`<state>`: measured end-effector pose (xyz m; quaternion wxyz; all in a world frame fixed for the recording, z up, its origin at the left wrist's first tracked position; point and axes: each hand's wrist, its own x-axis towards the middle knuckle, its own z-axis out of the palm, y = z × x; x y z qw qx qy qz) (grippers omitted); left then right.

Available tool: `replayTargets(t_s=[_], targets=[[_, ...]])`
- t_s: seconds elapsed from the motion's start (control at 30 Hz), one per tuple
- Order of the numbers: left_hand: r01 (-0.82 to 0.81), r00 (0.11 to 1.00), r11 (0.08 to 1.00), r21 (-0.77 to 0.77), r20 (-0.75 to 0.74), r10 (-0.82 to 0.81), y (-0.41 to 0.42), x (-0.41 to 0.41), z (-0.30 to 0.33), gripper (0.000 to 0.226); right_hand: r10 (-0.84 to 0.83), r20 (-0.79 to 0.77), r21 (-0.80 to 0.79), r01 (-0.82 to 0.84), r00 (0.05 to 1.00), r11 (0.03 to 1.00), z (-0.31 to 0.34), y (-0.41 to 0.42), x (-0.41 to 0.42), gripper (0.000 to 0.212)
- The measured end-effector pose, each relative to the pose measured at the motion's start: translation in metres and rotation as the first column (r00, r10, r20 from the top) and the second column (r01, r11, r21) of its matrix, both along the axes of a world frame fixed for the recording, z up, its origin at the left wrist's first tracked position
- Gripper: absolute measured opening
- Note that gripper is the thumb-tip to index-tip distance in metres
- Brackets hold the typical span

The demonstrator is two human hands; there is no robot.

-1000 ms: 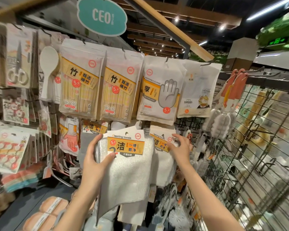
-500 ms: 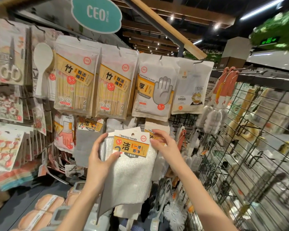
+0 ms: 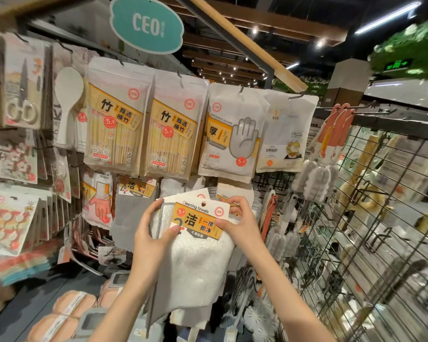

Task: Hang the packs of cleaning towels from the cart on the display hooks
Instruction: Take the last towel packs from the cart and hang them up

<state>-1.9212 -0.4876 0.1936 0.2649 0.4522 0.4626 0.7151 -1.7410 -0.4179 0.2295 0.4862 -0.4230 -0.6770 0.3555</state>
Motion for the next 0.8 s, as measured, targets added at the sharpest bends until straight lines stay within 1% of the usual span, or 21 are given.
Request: replayTargets(t_s=[0.1, 0.27, 0.3, 0.4, 0.5, 0.67, 0.8], targets=[[0.001, 1.000, 1.000, -0.005, 0.007, -0.001, 0.000, -0.002, 0.000, 0.055, -0.014, -0.015, -0.002, 0.014, 1.000, 1.000, -0.003, 0.004, 0.002, 0.043], [0.034, 0.999, 0.999, 0.019, 0.025, -0.035, 0.001, 0.000, 0.005, 0.038, -0.067, -0.065, -0.016, 0.066, 0.996, 0.998, -0.010, 0.016, 0.012, 0.044], [0.032, 0.999, 0.999, 0.022, 0.024, -0.033, 0.002, -0.001, 0.006, 0.038, -0.078, -0.076, -0.020, 0.077, 0.994, 0.997, -0.012, 0.020, 0.015, 0.044], [0.035, 0.999, 0.999, 0.025, 0.028, -0.036, 0.008, -0.004, 0.004, 0.048, -0.122, -0.098, -0.042, 0.118, 0.988, 0.992, -0.018, 0.029, 0.025, 0.042], [0.011, 1.000, 0.999, 0.037, 0.024, -0.012, 0.010, -0.006, 0.002, 0.050, -0.172, -0.126, -0.078, 0.163, 0.977, 0.984, -0.023, 0.040, 0.035, 0.042], [-0.050, 0.999, 0.998, 0.050, 0.020, 0.049, 0.014, -0.014, -0.003, 0.052, -0.239, -0.118, -0.042, 0.235, 0.964, 0.971, -0.031, 0.059, 0.037, 0.043], [-0.068, 0.998, 0.997, 0.029, 0.003, 0.068, 0.015, -0.014, -0.004, 0.053, -0.287, -0.114, -0.022, 0.287, 0.951, 0.958, -0.029, 0.074, 0.045, 0.045]])
